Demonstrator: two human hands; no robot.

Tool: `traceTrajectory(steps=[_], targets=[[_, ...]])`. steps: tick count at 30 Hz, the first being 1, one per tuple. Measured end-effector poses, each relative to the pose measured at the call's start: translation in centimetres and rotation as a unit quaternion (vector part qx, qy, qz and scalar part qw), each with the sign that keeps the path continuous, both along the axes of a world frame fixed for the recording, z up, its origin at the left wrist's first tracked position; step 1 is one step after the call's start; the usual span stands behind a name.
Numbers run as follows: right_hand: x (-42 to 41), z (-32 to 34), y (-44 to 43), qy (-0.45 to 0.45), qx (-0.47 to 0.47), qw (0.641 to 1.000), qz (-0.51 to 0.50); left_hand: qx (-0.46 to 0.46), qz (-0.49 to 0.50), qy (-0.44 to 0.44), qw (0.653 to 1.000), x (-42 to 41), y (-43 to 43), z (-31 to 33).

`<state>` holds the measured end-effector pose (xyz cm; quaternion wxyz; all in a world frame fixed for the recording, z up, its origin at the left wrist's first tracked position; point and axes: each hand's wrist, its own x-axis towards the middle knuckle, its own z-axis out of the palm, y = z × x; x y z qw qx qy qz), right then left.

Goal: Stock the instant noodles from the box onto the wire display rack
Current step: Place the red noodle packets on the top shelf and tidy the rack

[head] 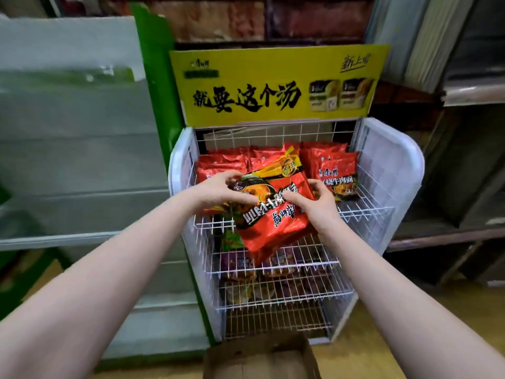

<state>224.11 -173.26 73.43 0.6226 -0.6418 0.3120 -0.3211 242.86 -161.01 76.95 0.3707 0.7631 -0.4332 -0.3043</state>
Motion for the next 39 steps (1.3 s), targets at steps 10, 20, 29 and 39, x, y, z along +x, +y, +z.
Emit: traceTrajectory(steps=[10,20,29,39], targets=[[2.0,2.5,-0.2,0.092,-0.173,0.978,0.068,0.007,-0.095,0.146,0.985,-0.2,-1.4,1.6],[2.6,4.7,-3.4,0.158,-0.237,0.956,0.071,-0.084,0.008,0.263,0.961,0.0,-3.6,-0.7],[2.2,3.0,-9.0,-0.009,-0.127,0.991,-0.046,-0.240,0.181,0.484,0.822,-0.1,-7.2,-3.6],[3.7,1.3,-14.4,-0.025,0.018,0.995,0.098,-0.370,0.256,0.546,0.707,-2.7,-14.8,-2.7]])
